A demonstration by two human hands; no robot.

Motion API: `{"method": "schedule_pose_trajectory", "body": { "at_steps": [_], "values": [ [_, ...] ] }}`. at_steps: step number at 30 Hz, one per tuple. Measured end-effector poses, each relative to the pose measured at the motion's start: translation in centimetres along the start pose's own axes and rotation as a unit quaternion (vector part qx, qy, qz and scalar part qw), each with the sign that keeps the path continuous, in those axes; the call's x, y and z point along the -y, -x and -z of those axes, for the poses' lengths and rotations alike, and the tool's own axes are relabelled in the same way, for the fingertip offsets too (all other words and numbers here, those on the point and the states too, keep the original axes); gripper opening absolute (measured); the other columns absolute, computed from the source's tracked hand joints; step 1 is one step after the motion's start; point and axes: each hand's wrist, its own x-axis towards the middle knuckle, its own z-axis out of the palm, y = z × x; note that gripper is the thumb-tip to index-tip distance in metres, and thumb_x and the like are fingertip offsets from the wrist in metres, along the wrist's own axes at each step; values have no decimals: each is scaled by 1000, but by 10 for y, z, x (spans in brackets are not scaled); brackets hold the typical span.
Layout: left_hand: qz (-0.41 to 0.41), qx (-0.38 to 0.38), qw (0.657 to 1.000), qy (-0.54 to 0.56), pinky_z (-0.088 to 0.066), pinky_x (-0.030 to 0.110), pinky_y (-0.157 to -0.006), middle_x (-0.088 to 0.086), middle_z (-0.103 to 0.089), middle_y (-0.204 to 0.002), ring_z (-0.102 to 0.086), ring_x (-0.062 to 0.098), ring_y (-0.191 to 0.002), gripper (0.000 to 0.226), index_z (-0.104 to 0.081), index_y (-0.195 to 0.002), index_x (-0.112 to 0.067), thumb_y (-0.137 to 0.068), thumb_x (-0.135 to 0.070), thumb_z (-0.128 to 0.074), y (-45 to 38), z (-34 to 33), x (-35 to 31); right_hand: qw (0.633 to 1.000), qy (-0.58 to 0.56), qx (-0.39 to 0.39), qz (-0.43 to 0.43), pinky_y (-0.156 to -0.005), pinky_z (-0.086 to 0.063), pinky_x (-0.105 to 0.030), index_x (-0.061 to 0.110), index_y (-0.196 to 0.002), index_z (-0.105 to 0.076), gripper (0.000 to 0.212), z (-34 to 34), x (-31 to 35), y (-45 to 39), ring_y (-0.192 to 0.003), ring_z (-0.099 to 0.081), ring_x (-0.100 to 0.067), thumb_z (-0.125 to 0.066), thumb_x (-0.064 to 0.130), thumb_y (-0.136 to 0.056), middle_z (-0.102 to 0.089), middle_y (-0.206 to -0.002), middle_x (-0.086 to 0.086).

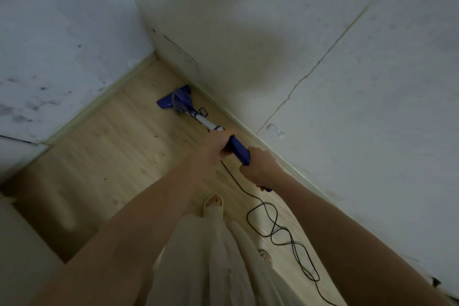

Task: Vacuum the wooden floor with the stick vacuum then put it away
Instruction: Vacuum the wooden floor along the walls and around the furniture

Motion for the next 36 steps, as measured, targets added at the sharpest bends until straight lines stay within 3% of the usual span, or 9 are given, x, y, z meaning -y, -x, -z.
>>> {"method": "schedule_pose_trajectory", "body": {
  "at_steps": [7,12,16,20,24,27,31,36],
  "values": [
    [0,16,1000,-20,-54,30,-59,14,-51,-96,-55,22,-77,18,-47,-105,-4,-91,-5,-58,42,-27,52,1000,-4,-8,4,-44,-46,-26,19,-101,-42,18,-11,-47,55,-58,-55,-16,-50,9,-88,-54,-80,-3],
    [-11,18,997,-68,-53,32,-65,14,-53,-94,-57,23,-77,18,-48,-103,-4,-90,-9,-60,75,-47,117,1000,-5,-12,19,-51,-43,-22,17,-101,-44,16,-37,-99,107,-60,-50,-11,-51,9,-88,-52,-77,1],
    [-21,4,995,-102,-52,27,-57,12,-52,-89,-55,20,-71,15,-48,-100,-4,-90,-10,-58,107,-66,162,998,-57,14,5,-48,-50,-27,16,-107,-42,19,-51,-130,154,-58,-54,-15,-51,10,-91,-55,-83,-4],
    [-25,-16,990,-136,-49,31,-70,10,-50,-84,-51,20,-72,7,-48,-93,-8,-92,-13,-54,143,-80,194,992,-112,49,-15,-41,-46,-24,16,-115,-41,25,-59,-145,199,-56,-54,-16,-50,9,-93,-56,-85,-6],
    [-29,-25,990,-137,-48,31,-70,10,-49,-81,-49,20,-73,8,-48,-85,-10,-93,-11,-51,176,-86,222,991,-109,76,32,-63,-54,-30,25,-89,-41,19,-58,-157,239,-66,-55,-14,-52,10,-93,-56,-81,-1],
    [-28,-41,991,-124,-49,30,-70,9,-50,-80,-50,19,-73,9,-49,-85,-9,-94,-12,-50,189,-88,244,990,-84,91,71,-56,-45,-19,28,-78,-35,27,-51,-165,266,-61,-49,-8,-51,14,-95,-50,-73,5],
    [-30,-60,993,-93,-52,35,-80,13,-53,-86,-54,22,-78,10,-50,-89,-7,-95,-14,-52,189,-83,252,987,-95,107,75,-59,-45,-22,26,-79,-37,26,-52,-165,273,-66,-50,-12,-54,13,-92,-50,-74,3],
    [-42,-57,996,-61,-50,32,-71,13,-51,-86,-51,22,-75,7,-49,-94,-5,-94,-12,-50,179,-72,238,990,-52,124,47,-52,-47,-23,19,-97,-43,16,-53,-153,242,-62,-53,-12,-56,13,-89,-53,-80,-1]
  ]
}}
